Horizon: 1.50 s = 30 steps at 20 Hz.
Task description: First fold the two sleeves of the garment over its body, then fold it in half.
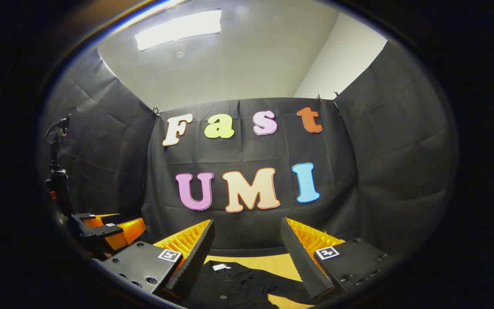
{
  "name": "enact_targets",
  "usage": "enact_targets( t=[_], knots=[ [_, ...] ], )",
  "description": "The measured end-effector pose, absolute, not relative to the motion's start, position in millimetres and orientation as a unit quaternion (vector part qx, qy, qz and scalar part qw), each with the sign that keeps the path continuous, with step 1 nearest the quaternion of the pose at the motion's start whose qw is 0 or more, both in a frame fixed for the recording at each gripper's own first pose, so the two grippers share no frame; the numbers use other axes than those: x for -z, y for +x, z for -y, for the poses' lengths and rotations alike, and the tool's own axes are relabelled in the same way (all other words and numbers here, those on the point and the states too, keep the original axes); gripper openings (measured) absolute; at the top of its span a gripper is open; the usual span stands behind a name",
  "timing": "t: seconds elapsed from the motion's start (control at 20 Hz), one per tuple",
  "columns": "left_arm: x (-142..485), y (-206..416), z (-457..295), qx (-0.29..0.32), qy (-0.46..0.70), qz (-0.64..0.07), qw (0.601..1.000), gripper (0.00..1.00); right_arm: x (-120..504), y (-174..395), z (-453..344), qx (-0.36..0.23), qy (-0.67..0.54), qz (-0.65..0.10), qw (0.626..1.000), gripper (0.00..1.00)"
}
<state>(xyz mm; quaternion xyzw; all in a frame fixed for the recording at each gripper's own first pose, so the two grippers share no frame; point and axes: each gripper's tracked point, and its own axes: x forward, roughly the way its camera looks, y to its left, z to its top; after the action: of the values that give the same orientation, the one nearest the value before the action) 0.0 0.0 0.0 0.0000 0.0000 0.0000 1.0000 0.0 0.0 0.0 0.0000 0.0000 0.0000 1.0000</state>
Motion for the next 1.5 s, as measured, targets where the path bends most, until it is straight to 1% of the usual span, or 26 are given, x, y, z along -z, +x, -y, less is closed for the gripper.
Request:
enact_targets(
  t=[0.05, 0.15, 0.2, 0.25, 0.3, 0.45, 0.5, 0.7, 0.75, 0.8, 0.9, 1.25, 1.5],
  knots=[
    [0, 0, -2, -0.001, -0.001, -0.001, 1.000, 0.92, 0, 1, -2, -0.003, 0.000, 0.000, 1.000, 0.94],
    [2, 1, -5, -0.003, 0.000, -0.003, 1.000, 0.92, -3, 3, -7, -0.011, -0.003, 0.003, 1.000, 0.94],
    [3, 2, -5, -0.002, 0.000, -0.005, 1.000, 0.92, -4, 4, -6, -0.011, -0.007, 0.006, 1.000, 0.97],
    [4, 5, -5, -0.002, 0.001, -0.006, 1.000, 0.92, -5, 6, -6, -0.009, -0.012, 0.009, 1.000, 0.94],
    [4, 5, -5, -0.001, 0.002, -0.007, 1.000, 0.92, -4, 7, -7, -0.008, -0.015, 0.011, 1.000, 0.97],
    [2, 8, -5, 0.002, 0.004, -0.004, 1.000, 0.92, -3, 8, -8, -0.008, -0.016, 0.010, 1.000, 0.97],
    [2, 7, -4, 0.004, 0.005, -0.003, 1.000, 0.92, -3, 9, -7, -0.007, -0.015, 0.011, 1.000, 0.94],
    [-3, 5, -5, 0.005, 0.005, 0.008, 1.000, 0.92, -3, 11, -10, -0.010, -0.005, 0.011, 1.000, 0.94],
    [-2, 5, -7, 0.002, 0.005, 0.008, 1.000, 0.92, -5, 11, -9, -0.010, -0.005, 0.013, 1.000, 0.94],
    [-2, 6, -8, 0.001, 0.004, 0.008, 1.000, 0.92, -5, 11, -10, -0.010, -0.007, 0.014, 1.000, 0.97],
    [-1, 4, -11, -0.004, 0.000, 0.005, 1.000, 0.92, -2, 11, -13, -0.013, -0.011, 0.013, 1.000, 0.94],
    [6, 1, -24, -0.023, -0.003, -0.003, 1.000, 0.92, 7, 13, -25, -0.033, -0.017, 0.001, 0.999, 0.95],
    [7, -1, -26, -0.032, 0.001, -0.005, 0.999, 0.92, 16, 18, -11, -0.028, -0.026, -0.010, 0.999, 0.97]
  ],
)
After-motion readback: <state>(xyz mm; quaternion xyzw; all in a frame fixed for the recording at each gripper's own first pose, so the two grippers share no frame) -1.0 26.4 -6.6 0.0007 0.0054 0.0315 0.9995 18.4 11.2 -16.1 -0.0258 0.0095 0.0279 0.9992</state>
